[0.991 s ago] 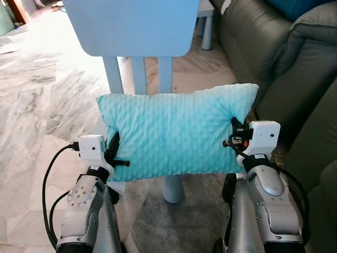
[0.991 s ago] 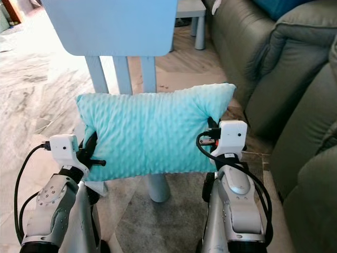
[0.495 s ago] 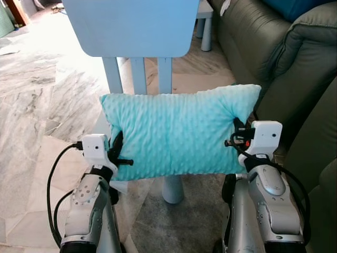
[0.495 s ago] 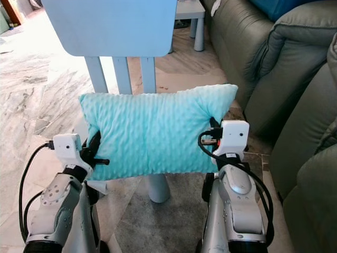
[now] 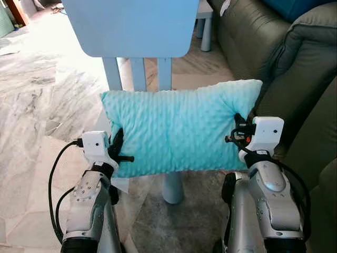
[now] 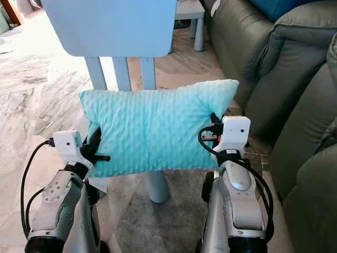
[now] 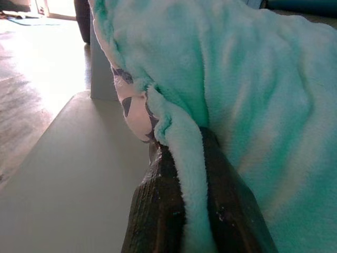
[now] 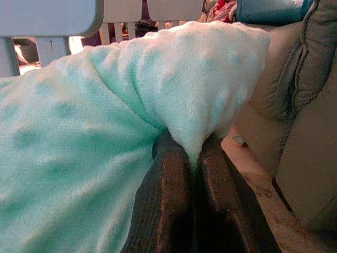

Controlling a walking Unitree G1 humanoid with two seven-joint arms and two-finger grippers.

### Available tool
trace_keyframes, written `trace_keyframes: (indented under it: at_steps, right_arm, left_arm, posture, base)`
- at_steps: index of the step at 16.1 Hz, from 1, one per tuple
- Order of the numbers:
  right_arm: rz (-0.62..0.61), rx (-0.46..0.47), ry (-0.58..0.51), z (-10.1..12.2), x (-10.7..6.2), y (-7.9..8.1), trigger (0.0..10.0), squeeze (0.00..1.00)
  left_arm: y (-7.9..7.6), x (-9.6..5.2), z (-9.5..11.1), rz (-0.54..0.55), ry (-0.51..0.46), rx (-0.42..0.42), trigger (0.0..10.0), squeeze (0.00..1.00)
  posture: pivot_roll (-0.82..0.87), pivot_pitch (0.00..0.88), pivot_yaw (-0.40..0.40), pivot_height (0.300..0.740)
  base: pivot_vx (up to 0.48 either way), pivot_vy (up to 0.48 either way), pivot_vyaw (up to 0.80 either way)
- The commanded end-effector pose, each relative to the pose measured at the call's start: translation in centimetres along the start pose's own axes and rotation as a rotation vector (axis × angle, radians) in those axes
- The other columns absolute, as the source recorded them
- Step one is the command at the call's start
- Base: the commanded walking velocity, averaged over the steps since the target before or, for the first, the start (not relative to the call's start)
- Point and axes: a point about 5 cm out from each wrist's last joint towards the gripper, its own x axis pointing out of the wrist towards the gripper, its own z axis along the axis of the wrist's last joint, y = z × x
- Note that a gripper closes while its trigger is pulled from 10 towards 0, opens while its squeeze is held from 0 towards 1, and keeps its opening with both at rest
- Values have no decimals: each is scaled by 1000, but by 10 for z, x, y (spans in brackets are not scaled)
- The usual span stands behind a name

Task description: Move the pillow to the sofa

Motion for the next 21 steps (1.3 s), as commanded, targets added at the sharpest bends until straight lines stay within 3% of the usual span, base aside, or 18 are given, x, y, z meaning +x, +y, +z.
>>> trace_keyframes:
  at_steps: [1,13,15,16,21]
  right_arm:
    - [3,2,-41,9,3,2,0,0]
    - [-4,0,-50,10,6,1,0,0]
    - [-5,-1,-51,11,6,1,0,0]
    - [-6,-1,-52,11,6,1,0,0]
    - [-10,-5,-52,11,6,0,0,0]
  left_arm:
    - [1,2,2,5,-6,7,0,0]
    - [-2,6,2,-4,-9,2,0,0]
    - [-3,7,1,-13,0,2,8627,0]
    - [-4,7,1,-17,4,2,10000,0]
    - [-6,7,-2,-32,21,6,10000,0]
  posture:
    - [-173,0,39,385]
    - [-178,0,42,485]
    - [-178,0,42,500]
    - [-178,0,42,510]
    - [-180,0,43,585]
  base:
    - [0,0,0]
    - [0,0,0]
    - [0,0,0]
    - [0,0,0]
    - [0,0,0]
